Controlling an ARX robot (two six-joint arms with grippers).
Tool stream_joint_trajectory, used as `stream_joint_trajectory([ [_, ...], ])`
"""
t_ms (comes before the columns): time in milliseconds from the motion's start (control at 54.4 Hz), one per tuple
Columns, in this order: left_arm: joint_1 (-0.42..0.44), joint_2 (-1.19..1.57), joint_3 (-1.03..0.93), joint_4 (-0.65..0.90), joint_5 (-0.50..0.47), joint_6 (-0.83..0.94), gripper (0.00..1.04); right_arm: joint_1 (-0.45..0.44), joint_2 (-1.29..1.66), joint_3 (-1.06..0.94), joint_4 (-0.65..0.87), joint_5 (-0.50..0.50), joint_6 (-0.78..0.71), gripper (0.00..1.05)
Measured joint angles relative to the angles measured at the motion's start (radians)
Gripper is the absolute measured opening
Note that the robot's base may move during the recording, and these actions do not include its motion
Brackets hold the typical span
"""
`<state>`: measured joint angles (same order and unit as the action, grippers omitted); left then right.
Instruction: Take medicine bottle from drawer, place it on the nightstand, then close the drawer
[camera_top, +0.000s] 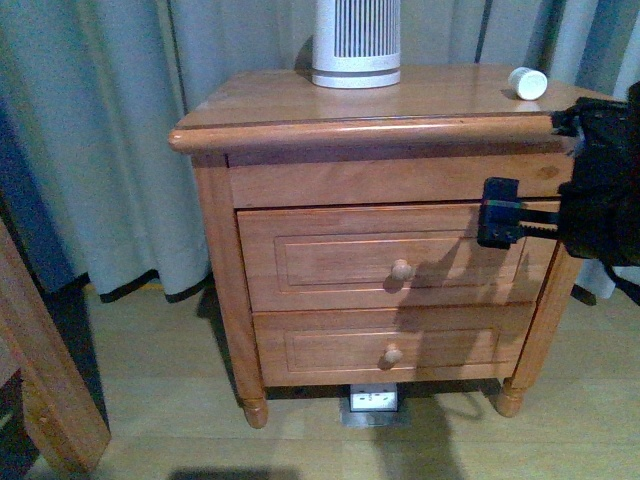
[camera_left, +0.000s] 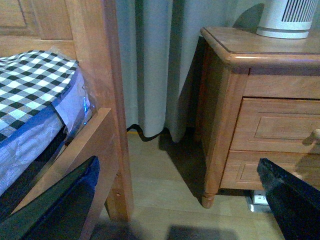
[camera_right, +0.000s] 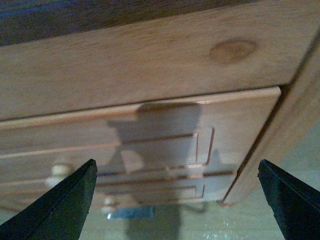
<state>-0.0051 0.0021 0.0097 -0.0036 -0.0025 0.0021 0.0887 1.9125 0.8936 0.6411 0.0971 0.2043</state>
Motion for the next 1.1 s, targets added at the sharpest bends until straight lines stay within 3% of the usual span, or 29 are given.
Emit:
stream_joint_trajectory([
  [129,0.0,0.0,0.0,0.0,0.0,0.0,0.98,0.001,-0.243,-0.182,-0.055,0.021,0.021,0.98],
  [349,0.0,0.0,0.0,0.0,0.0,0.0,0.98,-0.046,-0.832,-0.514,-0.159,0.175,-0.061,0.98],
  [625,0.0,0.0,0.0,0.0,0.0,0.0,0.98,-0.029,-1.711,-0.747,-0.621,0.288,-0.144,0.98],
  [975,0.0,0.0,0.0,0.0,0.0,0.0,0.98,-0.003,-1.836,-0.829,-0.649,0.215,-0.196,0.98],
  [1048,0.0,0.0,0.0,0.0,0.0,0.0,0.98,-0.068,-1.855,-0.837,-0.648,-0.007,-0.198,0.84],
  [1103,0.0,0.0,0.0,0.0,-0.001,0.0,0.98,-0.079,-1.862,-0.84,-0.648,-0.078,-0.198,0.74],
])
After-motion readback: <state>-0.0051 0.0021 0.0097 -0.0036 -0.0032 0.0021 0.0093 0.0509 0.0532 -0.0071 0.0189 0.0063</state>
